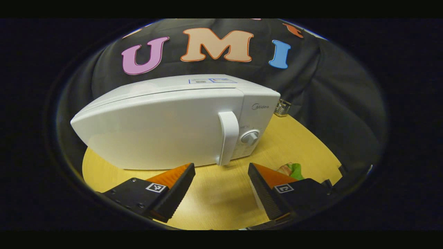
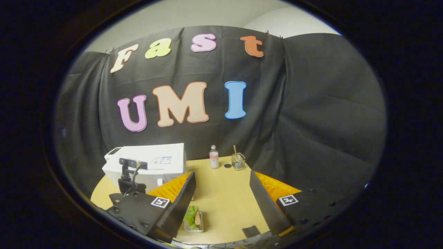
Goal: Open the microwave oven with the left hand, put the food in, and close the microwave oven.
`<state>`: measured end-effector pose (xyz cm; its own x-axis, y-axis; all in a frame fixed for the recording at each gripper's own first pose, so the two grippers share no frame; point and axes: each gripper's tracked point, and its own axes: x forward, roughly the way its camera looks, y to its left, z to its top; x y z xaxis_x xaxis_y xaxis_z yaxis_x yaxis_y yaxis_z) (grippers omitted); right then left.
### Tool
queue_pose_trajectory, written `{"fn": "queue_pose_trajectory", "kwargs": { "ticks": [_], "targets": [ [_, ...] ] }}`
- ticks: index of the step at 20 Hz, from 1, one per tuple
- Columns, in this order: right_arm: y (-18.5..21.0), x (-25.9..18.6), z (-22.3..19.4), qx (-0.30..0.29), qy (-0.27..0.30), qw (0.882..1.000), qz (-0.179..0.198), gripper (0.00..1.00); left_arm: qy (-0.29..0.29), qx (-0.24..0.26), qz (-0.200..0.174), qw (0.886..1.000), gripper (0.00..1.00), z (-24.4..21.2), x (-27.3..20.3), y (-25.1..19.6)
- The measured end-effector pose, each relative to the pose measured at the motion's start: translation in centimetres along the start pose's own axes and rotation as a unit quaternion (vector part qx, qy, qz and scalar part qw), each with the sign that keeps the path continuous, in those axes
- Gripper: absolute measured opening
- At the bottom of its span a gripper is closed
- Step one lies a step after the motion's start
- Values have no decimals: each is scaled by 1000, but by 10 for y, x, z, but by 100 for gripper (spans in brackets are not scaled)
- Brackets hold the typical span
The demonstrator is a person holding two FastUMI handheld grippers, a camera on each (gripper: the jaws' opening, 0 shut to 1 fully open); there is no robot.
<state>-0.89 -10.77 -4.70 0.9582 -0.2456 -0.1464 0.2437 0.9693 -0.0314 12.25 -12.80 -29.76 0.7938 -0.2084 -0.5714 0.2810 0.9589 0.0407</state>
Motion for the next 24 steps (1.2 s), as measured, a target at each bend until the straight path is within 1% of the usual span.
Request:
{"fn": "queue_pose_trajectory", "kwargs": {
  "ticks": [4, 5, 7, 8, 10, 11, 12, 13, 14, 15, 16, 17, 18, 19, 20, 21, 22, 23, 24],
  "targets": [
    [2, -1, -12, 9, 16, 1000, 4, 92, 12, -4, 0, 1000, 98, 1, 20, -5],
    [1, 0, -13, 9, 18, 1000, 2, 98, 16, -7, -1, 1000, 96, 0, 24, -6],
    [2, -1, -16, 10, 23, 1000, 4, 98, 20, -10, 3, 1000, 95, -2, 33, -5],
    [1, -2, -16, 10, 23, 1000, 4, 92, 21, -11, 5, 1000, 95, -2, 38, -4],
    [-1, -1, -19, 9, 25, 1000, 1, 92, 23, -15, 8, 1000, 95, -3, 46, -3],
    [-1, 0, -20, 9, 27, 1000, 1, 92, 22, -17, 10, 1000, 94, -2, 49, -2],
    [0, 0, -23, 10, 29, 1000, 1, 98, 21, -18, 11, 1000, 93, -1, 53, -2],
    [1, 1, -25, 11, 33, 999, 2, 92, 21, -19, 10, 1000, 88, -1, 55, -2],
    [1, 2, -28, 12, 36, 999, 4, 92, 21, -20, 9, 1000, 86, -1, 57, -3],
    [1, 1, -31, 11, 39, 999, 4, 92, 22, -19, 8, 1000, 81, -1, 58, -4],
    [1, 2, -34, 11, 43, 999, 4, 92, 21, -19, 9, 1000, 79, 0, 60, -5],
    [1, 2, -37, 10, 48, 999, 4, 98, 20, -17, 9, 1000, 74, 1, 61, -6],
    [1, 3, -40, 9, 52, 999, 4, 98, 19, -14, 9, 1000, 71, 1, 62, -7],
    [1, 3, -42, 9, 56, 998, 4, 98, 18, -10, 9, 1000, 64, 2, 62, -8],
    [1, 2, -43, 10, 59, 998, 4, 92, 19, -4, 13, 1000, 61, 2, 63, -7],
    [1, 2, -43, 10, 61, 998, 5, 92, 23, -1, 16, 1000, 56, 1, 63, -5],
    [2, 2, -43, 10, 60, 998, 6, 92, 22, 3, 23, 999, 55, 1, 63, -2],
    [3, 1, -42, 9, 58, 998, 7, 92, 24, 4, 34, 999, 52, 1, 63, 4],
    [4, 1, -43, 7, 57, 998, 8, 92, 23, -6, 33, 999, 39, 1, 66, 4]
  ]
}}
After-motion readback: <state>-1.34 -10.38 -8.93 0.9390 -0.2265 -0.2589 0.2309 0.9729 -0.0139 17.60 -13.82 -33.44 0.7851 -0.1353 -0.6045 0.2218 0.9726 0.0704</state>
